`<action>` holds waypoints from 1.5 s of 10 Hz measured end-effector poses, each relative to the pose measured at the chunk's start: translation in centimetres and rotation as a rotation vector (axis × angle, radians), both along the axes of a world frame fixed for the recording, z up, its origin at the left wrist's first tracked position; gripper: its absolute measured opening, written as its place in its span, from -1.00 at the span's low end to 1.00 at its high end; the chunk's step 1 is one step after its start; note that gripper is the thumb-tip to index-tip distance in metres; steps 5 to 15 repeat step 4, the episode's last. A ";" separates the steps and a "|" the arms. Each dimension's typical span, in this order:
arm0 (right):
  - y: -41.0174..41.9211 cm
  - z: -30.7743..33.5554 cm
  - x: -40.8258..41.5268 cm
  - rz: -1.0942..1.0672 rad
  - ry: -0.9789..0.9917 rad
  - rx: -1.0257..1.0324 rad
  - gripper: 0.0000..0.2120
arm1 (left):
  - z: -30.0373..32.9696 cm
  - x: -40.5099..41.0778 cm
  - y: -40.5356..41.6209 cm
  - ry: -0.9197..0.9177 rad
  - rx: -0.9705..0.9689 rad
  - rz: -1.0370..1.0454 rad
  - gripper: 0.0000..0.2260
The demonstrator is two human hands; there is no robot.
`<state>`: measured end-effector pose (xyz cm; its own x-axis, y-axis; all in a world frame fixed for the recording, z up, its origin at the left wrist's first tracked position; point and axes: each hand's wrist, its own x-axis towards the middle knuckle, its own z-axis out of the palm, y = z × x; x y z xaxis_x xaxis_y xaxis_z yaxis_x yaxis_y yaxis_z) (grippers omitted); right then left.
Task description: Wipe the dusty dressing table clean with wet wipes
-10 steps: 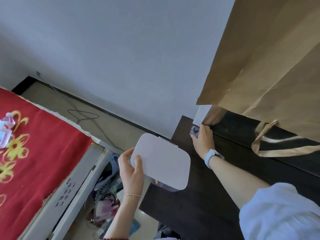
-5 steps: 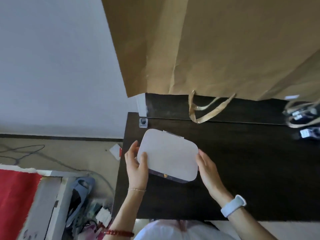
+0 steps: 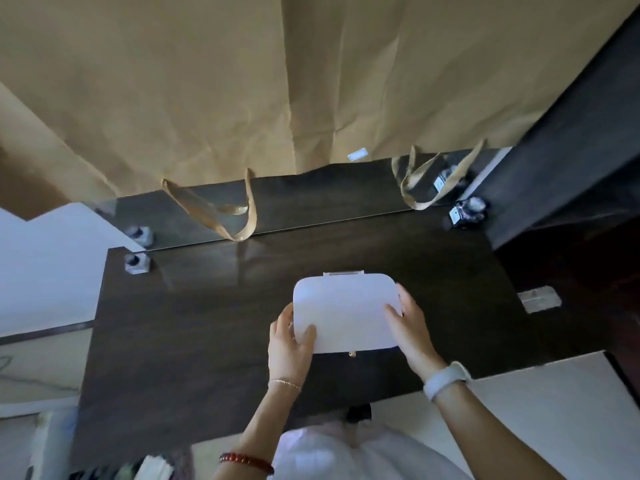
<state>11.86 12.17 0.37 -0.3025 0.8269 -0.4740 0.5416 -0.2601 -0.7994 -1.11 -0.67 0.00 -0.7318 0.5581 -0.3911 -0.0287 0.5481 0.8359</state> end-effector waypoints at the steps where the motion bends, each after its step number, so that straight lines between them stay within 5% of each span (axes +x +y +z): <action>1: 1.9 -0.2 0.0 0.065 0.004 -0.041 -0.48 | -0.5 1.0 1.1 0.055 -0.124 0.040 -0.61; 4: 2.5 -0.7 0.0 0.322 -0.070 -0.037 -0.41 | -0.5 1.4 1.3 0.066 -0.232 0.096 -0.49; 15: 2.5 -0.7 0.0 0.322 -0.070 -0.037 -0.41 | -0.5 1.4 1.3 0.066 -0.232 0.096 -0.49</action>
